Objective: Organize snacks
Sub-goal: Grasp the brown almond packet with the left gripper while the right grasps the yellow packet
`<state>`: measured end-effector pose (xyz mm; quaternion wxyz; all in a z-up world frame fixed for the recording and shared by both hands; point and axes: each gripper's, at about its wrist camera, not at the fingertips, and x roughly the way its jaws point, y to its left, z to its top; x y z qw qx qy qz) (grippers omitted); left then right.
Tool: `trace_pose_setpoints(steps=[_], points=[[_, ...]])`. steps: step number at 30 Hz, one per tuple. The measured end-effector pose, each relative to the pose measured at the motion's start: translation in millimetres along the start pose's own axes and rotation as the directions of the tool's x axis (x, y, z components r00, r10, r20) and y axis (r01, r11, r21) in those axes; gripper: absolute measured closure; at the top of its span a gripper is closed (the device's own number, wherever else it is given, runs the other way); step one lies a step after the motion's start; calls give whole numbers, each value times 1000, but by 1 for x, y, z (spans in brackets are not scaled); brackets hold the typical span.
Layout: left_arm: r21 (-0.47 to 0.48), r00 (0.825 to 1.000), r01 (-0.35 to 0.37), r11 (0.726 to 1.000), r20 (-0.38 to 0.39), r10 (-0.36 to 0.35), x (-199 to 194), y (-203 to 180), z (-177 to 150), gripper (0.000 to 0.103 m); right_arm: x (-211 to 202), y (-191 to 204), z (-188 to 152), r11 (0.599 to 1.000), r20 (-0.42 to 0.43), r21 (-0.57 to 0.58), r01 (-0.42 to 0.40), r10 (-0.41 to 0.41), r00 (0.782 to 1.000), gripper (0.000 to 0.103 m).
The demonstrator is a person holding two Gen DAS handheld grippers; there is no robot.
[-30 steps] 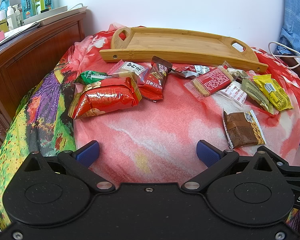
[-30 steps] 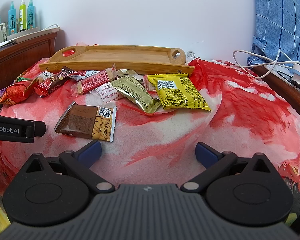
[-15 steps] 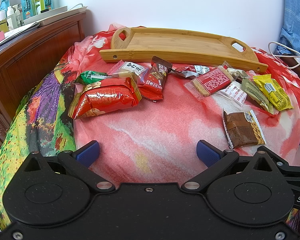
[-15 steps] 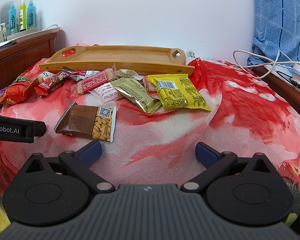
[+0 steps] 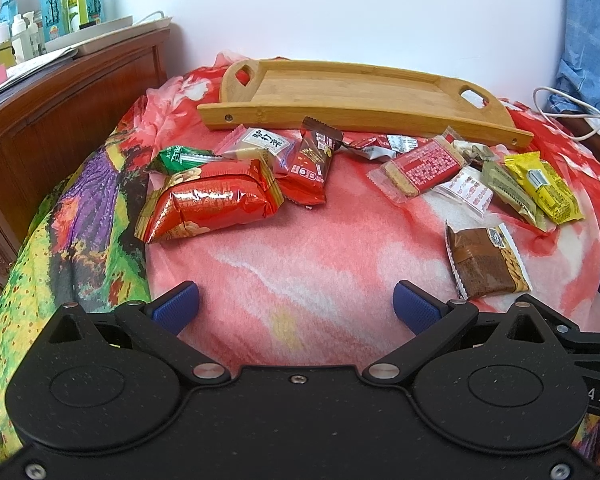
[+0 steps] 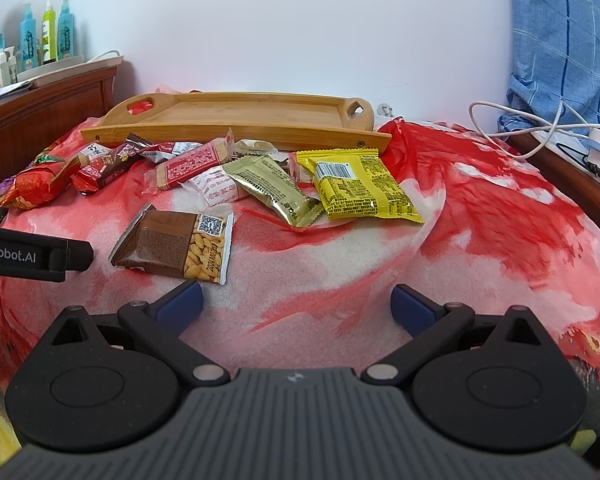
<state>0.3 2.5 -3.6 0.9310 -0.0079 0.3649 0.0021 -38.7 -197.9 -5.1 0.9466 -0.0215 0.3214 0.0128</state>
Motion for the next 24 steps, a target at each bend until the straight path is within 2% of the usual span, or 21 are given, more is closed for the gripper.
trace_pose_setpoints(steps=[6,10,15,19,21,24], points=[[7,1000,12,1000,7,-12,-6,-1,8,0,-3,-9,14,999,-54,-5,-40,40,998,0],[9,996,65,998,63,-66,-22,-5,18,0,-17,-26,27,998,-12,30,-61,61,998,0],[59,985,149,987,84,-154,-39,-22,28,0,-19,-46,60,997,49,-6,-72,72,996,0],[66,979,181,981,84,-186,-42,-40,29,1,1,-66,82,995,41,18,-97,96,995,8],[63,977,195,979,75,-200,-41,-49,29,5,13,-71,88,993,17,22,-117,116,993,12],[69,974,217,974,51,-221,-37,-61,28,5,31,-74,94,990,-35,32,-140,141,989,20]])
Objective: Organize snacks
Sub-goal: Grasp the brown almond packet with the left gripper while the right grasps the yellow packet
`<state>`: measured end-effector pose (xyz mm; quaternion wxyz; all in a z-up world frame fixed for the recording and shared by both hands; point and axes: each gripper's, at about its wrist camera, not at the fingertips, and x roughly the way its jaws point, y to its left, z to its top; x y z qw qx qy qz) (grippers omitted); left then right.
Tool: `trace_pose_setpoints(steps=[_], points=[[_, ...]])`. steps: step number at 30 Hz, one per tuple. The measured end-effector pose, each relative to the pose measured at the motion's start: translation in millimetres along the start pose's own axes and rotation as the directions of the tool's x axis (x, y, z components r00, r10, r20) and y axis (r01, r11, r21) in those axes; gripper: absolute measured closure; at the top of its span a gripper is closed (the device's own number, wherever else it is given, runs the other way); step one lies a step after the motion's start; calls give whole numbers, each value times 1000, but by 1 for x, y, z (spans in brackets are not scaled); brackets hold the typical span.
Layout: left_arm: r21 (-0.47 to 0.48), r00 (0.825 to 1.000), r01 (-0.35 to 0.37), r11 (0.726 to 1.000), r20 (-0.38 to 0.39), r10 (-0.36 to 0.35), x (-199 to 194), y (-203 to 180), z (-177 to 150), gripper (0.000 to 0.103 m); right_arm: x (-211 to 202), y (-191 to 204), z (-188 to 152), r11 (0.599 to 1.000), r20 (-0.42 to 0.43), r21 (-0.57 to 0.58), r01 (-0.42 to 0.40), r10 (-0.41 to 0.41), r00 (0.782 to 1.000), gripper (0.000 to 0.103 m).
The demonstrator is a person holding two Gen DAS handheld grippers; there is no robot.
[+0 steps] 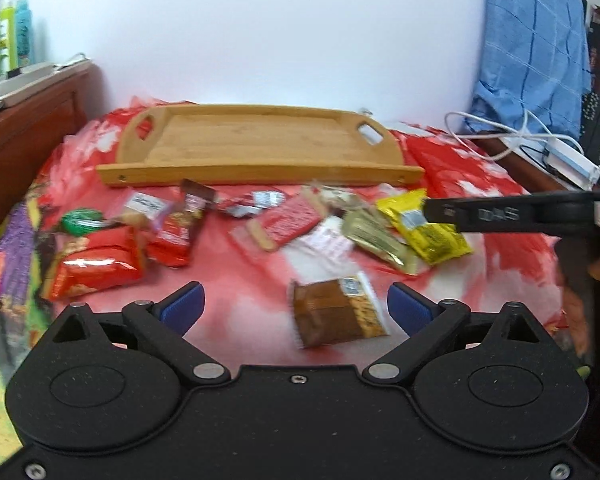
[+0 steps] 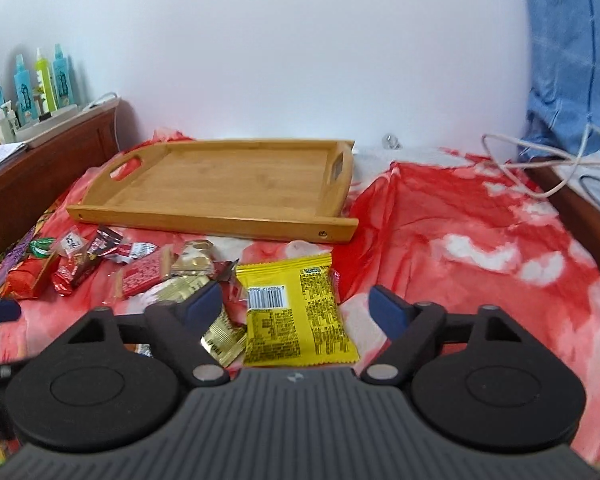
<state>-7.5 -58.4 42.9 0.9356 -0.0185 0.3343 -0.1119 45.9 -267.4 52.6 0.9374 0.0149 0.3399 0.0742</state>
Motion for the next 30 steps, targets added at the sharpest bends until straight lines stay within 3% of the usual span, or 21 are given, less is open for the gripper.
trace_pose_setpoints(steps=[5,11,13,15,19,20,23,26,29,30], points=[[48,1000,-18,999,-23,19,16,-20,-4,5,20,4,1,999,-60,-51,-19,16,998,26],[56,997,-41,998,-62,44,31,-34,-11,20,29,2,0,999,-101,-46,-14,9,995,28],[48,996,-43,998,-82,47,35,-35,-13,26,31,2,-1,999,-111,-43,-19,14,994,28],[50,995,-63,997,-78,67,36,-36,-14,40,32,3,-1,999,-114,-48,-17,12,993,28],[52,995,-56,997,-77,60,31,-37,-12,52,31,4,-1,999,-114,-46,-19,14,993,42],[49,995,-53,997,-77,57,30,-36,-12,61,31,4,-1,999,-113,-46,-18,12,994,45],[56,996,-53,997,-64,56,23,-35,-10,68,29,3,-1,999,-109,-36,-24,20,994,47],[54,997,-42,998,-70,46,20,-33,-9,68,25,4,-1,999,-93,-26,-27,24,995,48],[72,997,-52,996,-59,56,17,-36,-13,46,20,6,-3,999,-79,-9,-34,33,996,48],[83,997,-51,995,-49,55,16,-37,-15,43,19,6,-3,999,-74,-5,-37,36,997,48]])
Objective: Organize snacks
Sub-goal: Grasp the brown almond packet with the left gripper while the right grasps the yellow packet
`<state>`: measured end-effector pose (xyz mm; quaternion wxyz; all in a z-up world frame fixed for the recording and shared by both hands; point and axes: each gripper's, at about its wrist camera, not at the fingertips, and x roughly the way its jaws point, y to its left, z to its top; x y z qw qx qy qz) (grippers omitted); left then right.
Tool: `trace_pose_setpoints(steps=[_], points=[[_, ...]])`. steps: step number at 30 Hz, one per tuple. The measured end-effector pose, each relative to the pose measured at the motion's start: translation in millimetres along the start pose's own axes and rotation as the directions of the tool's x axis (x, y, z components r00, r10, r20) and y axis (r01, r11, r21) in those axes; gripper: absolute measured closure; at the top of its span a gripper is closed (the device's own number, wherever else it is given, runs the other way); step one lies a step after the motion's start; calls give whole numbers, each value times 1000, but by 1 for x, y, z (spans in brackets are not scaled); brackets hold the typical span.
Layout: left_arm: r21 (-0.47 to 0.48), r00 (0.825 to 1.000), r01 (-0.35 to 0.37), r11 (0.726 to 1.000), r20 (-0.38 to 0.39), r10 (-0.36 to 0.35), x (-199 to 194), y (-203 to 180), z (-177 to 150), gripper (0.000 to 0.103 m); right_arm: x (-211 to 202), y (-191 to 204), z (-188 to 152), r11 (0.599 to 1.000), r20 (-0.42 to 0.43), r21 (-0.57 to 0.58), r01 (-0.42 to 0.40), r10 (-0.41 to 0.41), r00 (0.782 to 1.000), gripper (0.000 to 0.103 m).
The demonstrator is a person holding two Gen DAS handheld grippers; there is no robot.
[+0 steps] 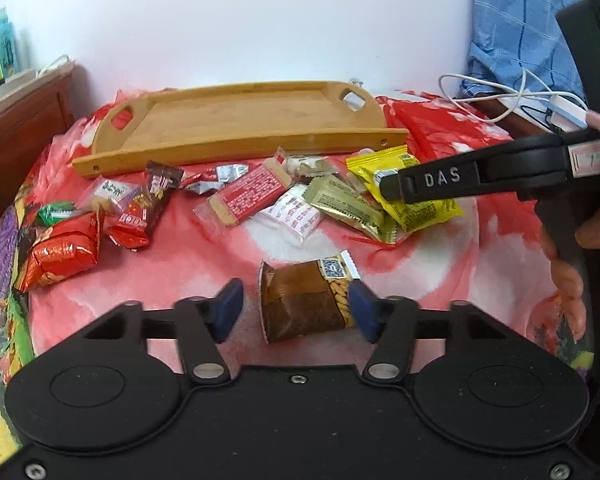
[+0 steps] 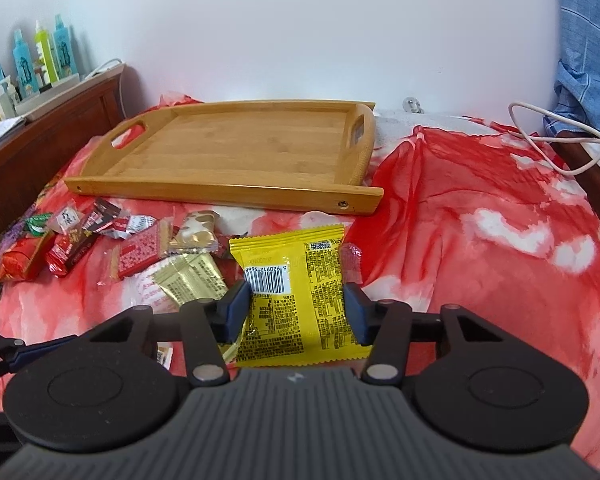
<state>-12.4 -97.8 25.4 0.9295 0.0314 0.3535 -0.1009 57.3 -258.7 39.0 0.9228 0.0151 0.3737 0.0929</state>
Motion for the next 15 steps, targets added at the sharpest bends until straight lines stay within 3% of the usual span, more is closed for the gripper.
trace_pose_setpoints(steps=[3,7,10,12,15], points=[[26,1000,4,1000,10,-4,1,-7,-3,33,-5,-1,-1,1000,18,16,-3,3,1000,48],[35,1000,-7,999,7,7,9,-14,-6,30,-7,-6,-1,999,24,45,3,-4,1000,48],[30,1000,-9,999,-4,10,14,-16,-8,39,-8,-10,0,997,27,72,3,-5,1000,48],[43,1000,-17,999,10,17,10,-18,-8,54,-8,-12,0,996,30,87,1,-4,1000,48],[54,1000,-20,998,24,18,5,-16,-7,66,-9,-13,0,995,35,96,2,-5,999,48]])
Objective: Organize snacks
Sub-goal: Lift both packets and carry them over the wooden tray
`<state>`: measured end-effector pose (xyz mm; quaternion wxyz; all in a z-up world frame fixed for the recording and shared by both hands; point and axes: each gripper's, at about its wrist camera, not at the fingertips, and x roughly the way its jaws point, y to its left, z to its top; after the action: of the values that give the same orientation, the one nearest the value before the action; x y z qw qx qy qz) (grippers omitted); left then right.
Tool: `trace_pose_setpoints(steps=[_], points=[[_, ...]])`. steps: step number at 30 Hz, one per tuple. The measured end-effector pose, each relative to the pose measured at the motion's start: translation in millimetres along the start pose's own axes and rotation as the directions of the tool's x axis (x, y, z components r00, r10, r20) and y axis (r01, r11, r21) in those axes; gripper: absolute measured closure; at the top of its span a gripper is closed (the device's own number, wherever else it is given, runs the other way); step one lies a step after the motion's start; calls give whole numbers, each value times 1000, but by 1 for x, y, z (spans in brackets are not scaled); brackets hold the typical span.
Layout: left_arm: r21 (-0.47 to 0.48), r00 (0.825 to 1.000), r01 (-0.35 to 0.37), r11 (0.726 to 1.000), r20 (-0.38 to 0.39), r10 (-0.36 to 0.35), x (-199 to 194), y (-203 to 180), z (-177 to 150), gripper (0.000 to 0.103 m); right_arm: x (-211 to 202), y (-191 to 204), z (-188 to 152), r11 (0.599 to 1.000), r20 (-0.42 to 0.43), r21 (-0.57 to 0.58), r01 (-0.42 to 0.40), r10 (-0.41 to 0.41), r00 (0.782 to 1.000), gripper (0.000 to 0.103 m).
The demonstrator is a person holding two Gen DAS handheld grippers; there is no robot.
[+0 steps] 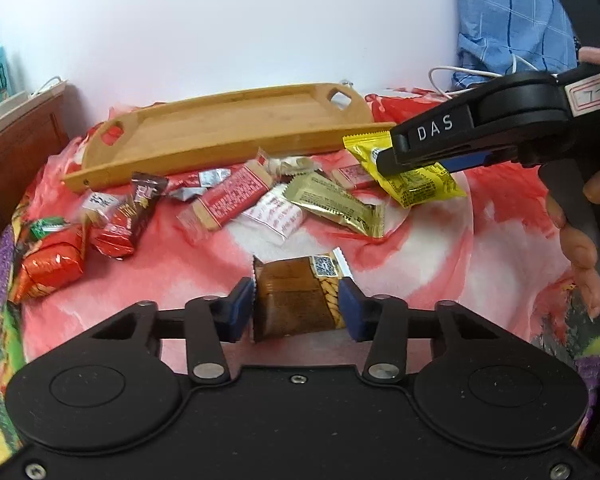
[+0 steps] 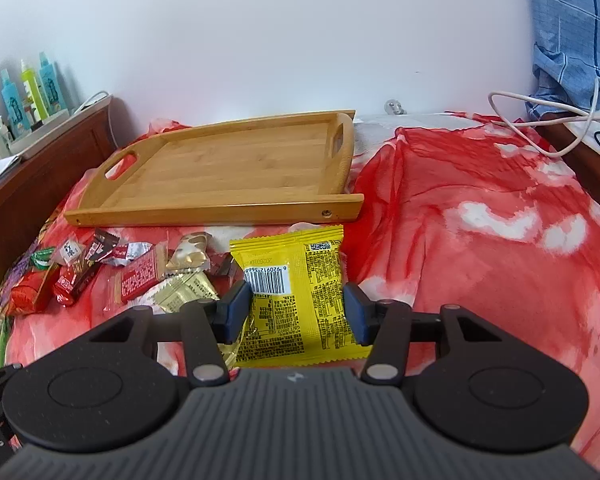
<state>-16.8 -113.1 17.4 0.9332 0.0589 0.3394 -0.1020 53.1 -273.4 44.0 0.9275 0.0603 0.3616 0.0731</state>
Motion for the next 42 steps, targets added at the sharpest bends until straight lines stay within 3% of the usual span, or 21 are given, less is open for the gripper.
trace_pose_setpoints(steps=[3,7,9,11,14,15,18,21,24,33,37,40,42], points=[[-15,1000,7,1000,1,-7,-5,7,2,74,0,1,0,1000,4,-1,-3,3,1000,48],[-27,1000,12,1000,-3,-12,-10,11,2,71,-2,2,0,1000,8,-2,-7,7,1000,48],[-17,1000,2,1000,5,-2,-10,9,0,55,-2,2,-1,1000,8,2,-7,7,1000,48],[7,1000,-8,1000,16,8,-9,3,-2,49,-3,2,-1,1000,10,7,-6,6,1000,48],[35,1000,-14,999,14,13,-4,-5,-4,27,-3,0,-2,1000,7,16,-4,4,1000,48],[39,1000,-16,999,13,16,-2,-7,-5,26,-3,0,-2,1000,6,19,-3,3,1000,48],[46,1000,-21,999,1,21,6,-11,-6,27,-3,-1,-2,1000,6,25,-1,1,1000,48],[25,1000,12,1000,-7,-12,7,-11,-7,41,-3,-1,-2,1000,7,27,-2,2,1000,48],[40,1000,-15,999,8,15,1,-12,-9,56,-3,-2,-2,1000,8,27,-1,1,1000,48],[2,1000,-3,1000,-1,3,-22,4,-11,75,-5,-1,-2,1000,14,31,-3,3,1000,48],[37,1000,-11,999,-3,11,-31,3,-17,76,-5,-1,-2,999,14,35,-1,1,1000,48],[73,999,-41,996,20,39,-36,3,-22,72,-5,-2,-2,999,11,38,0,0,1000,47],[93,998,-59,994,35,56,-35,4,-23,61,-5,-2,-3,999,10,38,-1,1,1000,46]])
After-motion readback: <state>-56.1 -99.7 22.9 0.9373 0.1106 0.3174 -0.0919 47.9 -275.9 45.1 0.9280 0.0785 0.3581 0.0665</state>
